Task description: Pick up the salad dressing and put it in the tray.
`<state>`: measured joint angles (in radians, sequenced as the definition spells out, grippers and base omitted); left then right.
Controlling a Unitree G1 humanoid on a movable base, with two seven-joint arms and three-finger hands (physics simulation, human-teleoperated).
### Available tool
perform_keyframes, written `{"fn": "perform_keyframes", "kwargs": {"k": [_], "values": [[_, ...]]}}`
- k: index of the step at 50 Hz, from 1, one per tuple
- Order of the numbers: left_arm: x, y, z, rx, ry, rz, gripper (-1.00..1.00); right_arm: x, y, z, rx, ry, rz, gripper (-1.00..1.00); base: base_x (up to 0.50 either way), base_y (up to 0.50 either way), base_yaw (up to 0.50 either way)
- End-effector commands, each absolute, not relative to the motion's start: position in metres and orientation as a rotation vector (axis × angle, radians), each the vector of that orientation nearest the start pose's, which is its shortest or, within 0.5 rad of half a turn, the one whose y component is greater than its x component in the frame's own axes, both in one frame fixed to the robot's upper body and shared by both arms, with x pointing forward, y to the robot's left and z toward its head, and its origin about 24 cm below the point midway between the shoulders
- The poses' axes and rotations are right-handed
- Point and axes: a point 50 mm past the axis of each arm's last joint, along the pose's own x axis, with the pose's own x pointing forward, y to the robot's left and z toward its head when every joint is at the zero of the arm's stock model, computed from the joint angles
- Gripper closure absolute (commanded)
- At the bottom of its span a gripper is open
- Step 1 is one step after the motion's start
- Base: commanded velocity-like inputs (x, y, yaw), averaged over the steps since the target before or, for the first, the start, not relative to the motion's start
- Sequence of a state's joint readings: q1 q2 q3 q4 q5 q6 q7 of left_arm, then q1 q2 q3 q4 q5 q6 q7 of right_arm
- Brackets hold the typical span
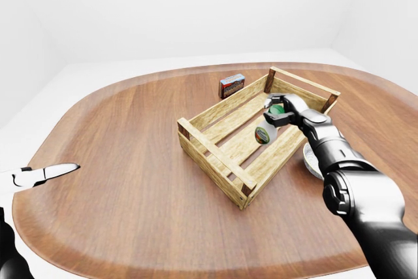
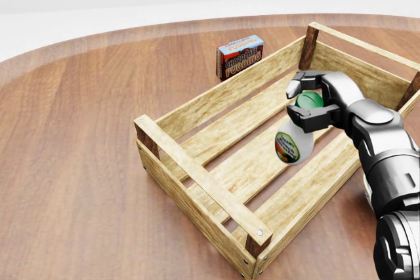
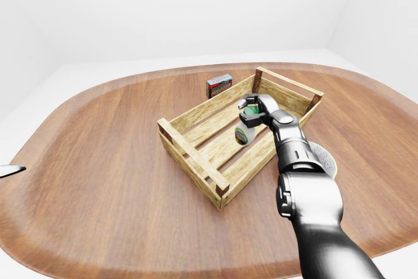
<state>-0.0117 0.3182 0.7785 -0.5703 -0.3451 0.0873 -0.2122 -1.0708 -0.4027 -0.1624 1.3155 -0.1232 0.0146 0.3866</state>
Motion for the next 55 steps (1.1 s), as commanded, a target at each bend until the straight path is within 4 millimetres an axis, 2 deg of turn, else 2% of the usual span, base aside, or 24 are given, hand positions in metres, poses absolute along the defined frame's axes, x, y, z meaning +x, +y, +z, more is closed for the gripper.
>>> {"fn": "perform_keyframes", "kwargs": {"k": [1,23,55], "values": [[0.167,0.305,0.219,0.246,-0.661,0.337,-1.0,0.398,-0.233,0.11,-0.206,0.279,0.132,1.0,0.0,0.0,0.0],[0.169,0.306,0.217,0.248,-0.651,0.339,-1.0,0.384,-0.25,0.085,-0.177,0.315,0.067,1.0,0.0,0.0,0.0],[0.169,0.304,0.217,0.252,-0.65,0.331,-1.0,0.373,-0.261,0.067,-0.142,0.382,0.022,1.0,0.0,0.0,0.0]]}}
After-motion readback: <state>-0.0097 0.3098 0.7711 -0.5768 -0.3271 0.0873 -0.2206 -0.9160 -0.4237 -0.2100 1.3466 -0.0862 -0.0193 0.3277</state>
